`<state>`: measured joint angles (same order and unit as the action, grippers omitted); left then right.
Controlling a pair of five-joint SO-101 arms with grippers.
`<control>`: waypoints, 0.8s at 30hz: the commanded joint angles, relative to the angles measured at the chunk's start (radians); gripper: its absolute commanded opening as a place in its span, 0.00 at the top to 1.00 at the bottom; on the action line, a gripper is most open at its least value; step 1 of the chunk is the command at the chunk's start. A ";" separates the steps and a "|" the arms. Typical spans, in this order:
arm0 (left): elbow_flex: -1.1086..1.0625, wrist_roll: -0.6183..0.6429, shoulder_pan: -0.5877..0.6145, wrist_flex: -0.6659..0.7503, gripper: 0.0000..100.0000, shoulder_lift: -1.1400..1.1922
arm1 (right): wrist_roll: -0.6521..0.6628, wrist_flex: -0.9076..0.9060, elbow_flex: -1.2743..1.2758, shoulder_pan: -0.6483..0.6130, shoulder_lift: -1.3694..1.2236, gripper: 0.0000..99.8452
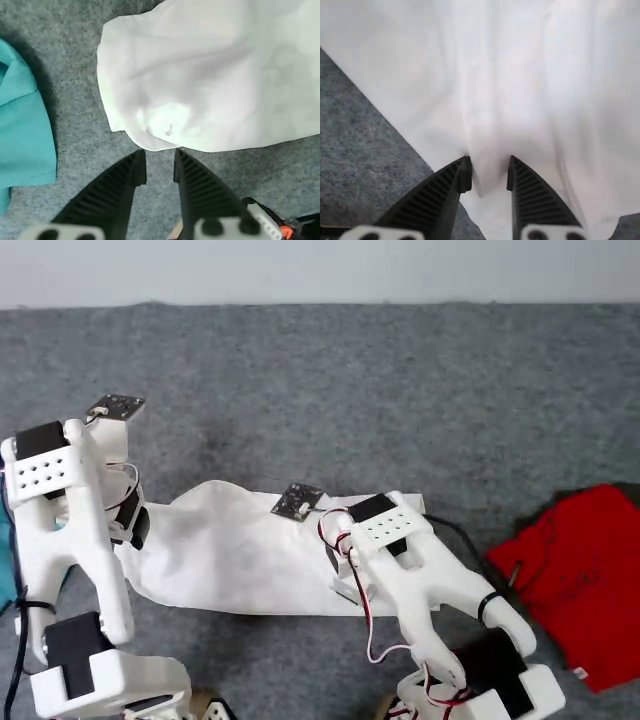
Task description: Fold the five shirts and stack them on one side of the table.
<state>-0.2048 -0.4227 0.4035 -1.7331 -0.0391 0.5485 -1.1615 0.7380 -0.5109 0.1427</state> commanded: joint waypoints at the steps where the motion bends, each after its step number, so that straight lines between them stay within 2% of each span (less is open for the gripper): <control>1: 0.005 0.011 0.002 -0.012 0.90 -0.032 | 0.012 0.030 -0.003 0.010 0.007 0.95; 7: 0.012 0.011 0.000 -0.009 0.90 -0.035 | 0.012 -0.024 -0.121 0.012 0.016 0.99; 19: 0.010 0.012 0.000 -0.011 0.90 -0.041 | 0.012 -0.519 -0.779 0.016 0.016 0.99; 22: 0.010 0.012 0.000 -0.011 0.90 -0.041 | 0.012 -0.627 -0.882 0.071 0.016 0.99; 24: 0.010 0.012 0.000 -0.011 0.90 -0.041 | 0.011 -0.636 -0.918 0.154 0.031 0.99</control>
<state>-0.2048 -0.4227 0.4035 -1.7331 -0.0391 0.5516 -1.7461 -0.0905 -0.4511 0.1427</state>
